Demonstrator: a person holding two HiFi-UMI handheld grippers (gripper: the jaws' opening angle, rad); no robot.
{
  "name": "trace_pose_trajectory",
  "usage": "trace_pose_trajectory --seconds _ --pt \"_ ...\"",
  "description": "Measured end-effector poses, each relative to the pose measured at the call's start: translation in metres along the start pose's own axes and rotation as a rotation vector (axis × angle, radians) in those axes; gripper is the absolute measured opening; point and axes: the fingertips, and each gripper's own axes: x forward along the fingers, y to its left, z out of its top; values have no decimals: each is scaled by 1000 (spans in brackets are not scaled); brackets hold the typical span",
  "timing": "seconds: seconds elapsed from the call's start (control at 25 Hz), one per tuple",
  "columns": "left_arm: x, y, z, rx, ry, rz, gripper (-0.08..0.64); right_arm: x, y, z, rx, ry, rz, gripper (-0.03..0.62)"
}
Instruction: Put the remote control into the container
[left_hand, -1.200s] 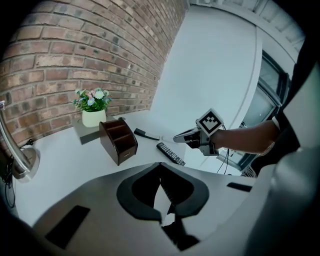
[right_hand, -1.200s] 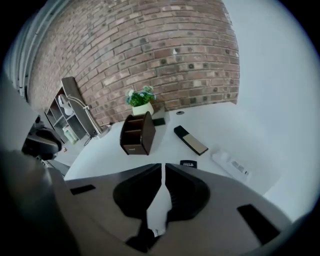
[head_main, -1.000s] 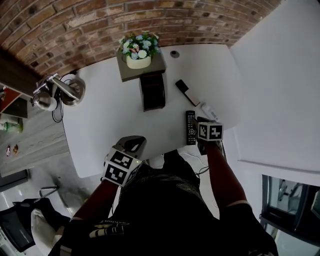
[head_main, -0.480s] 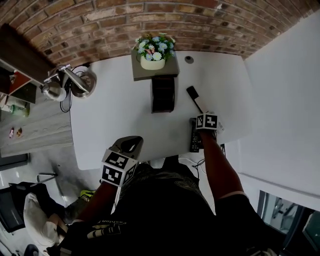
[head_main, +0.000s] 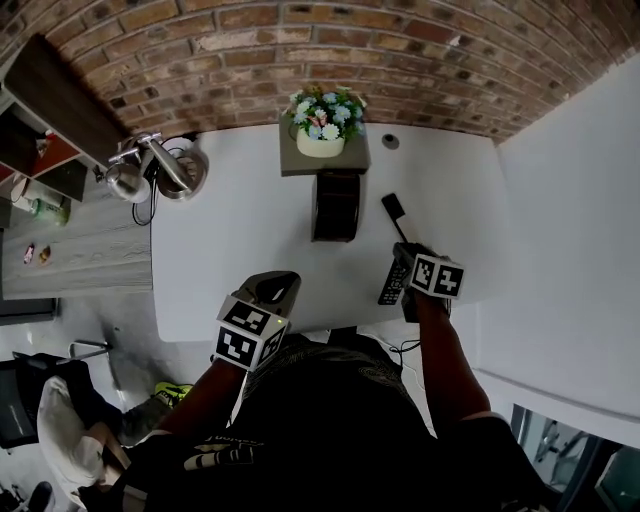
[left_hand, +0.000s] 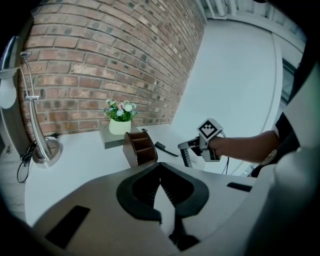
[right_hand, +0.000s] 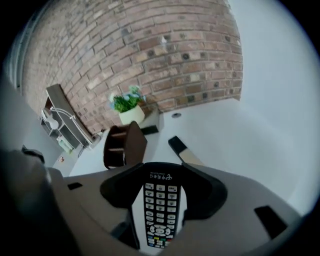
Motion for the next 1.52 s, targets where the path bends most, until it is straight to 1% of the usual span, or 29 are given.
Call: trace_pose_trajectory --seconds 0.12,0.2,0.32,0.4,0.48,0.6,0.68,0.8,0.92,1.08,1.2,1.36,1.52 --pt "1 3 11 -4 -39 14 5 -37 27 50 -16 -171 63 241" --pt "-1 4 17 -2 -62 23 5 -58 52 89 -7 -302 133 241" --pt "-7 8 23 44 -88 61 6 -78 89 147 -29 -491 218 241" --pt "-11 11 23 100 -86 104 6 -77 109 175 -64 -574 238 241" --pt "-16 10 22 125 -81 122 6 -66 125 193 -87 -611 243 241" --pt "-25 6 17 94 -89 124 6 -41 144 210 -121 -636 235 241" --pt "-34 7 12 73 -92 146 5 -22 151 218 -134 -646 221 241" --pt "-49 15 5 36 -113 207 5 7 154 226 -129 -642 201 241" --pt "-63 23 2 -12 -144 273 5 25 155 233 -118 -645 201 241" --pt "-71 28 -4 -48 -144 323 5 40 156 233 -129 -635 200 241" --pt "-71 27 -3 -80 -157 324 6 47 157 223 -137 -609 198 241" --pt "-69 26 0 -153 -181 287 5 53 155 204 -136 -565 196 241" --pt "-65 24 3 -162 -178 265 6 64 153 176 -177 -483 184 235"
